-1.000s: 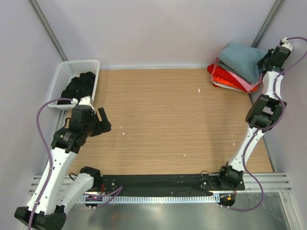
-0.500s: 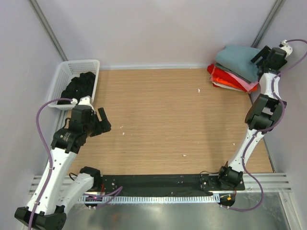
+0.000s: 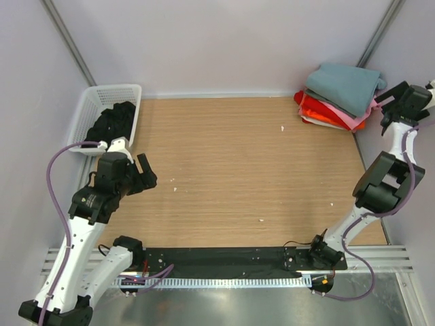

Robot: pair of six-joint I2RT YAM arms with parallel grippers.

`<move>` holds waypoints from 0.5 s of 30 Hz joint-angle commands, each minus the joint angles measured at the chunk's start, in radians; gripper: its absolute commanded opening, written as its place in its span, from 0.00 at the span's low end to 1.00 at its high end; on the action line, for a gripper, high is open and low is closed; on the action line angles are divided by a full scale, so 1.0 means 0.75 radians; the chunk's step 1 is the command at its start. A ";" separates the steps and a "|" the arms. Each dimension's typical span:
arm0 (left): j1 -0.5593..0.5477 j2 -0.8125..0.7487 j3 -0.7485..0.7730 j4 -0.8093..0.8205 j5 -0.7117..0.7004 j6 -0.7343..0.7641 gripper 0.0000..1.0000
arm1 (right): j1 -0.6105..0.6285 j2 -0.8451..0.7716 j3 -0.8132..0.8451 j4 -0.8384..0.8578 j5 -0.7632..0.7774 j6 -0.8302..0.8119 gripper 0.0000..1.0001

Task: Fold and stack the t-shirts
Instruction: Reset both grippers

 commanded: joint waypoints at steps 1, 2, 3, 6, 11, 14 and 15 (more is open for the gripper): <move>-0.014 -0.019 -0.008 0.046 -0.027 -0.013 0.79 | -0.413 -0.182 -0.127 0.202 0.269 0.293 0.95; -0.016 -0.019 -0.006 0.046 -0.027 -0.013 0.79 | -0.409 -0.213 -0.198 0.251 0.224 0.350 0.91; -0.017 -0.019 -0.008 0.046 -0.027 -0.013 0.79 | -0.399 -0.239 -0.237 0.274 0.163 0.381 0.90; -0.017 -0.023 -0.008 0.044 -0.029 -0.015 0.79 | -0.338 -0.338 -0.419 0.431 0.048 0.455 0.84; -0.004 -0.009 -0.006 0.042 -0.027 -0.013 0.79 | -0.119 -0.597 -0.613 0.468 0.068 0.402 0.84; 0.018 -0.003 -0.006 0.044 -0.015 -0.009 0.79 | 0.026 -0.819 -0.730 0.456 0.023 0.459 0.85; 0.030 -0.001 -0.008 0.048 -0.015 -0.009 0.79 | 0.144 -0.873 -0.767 0.462 0.017 0.457 0.85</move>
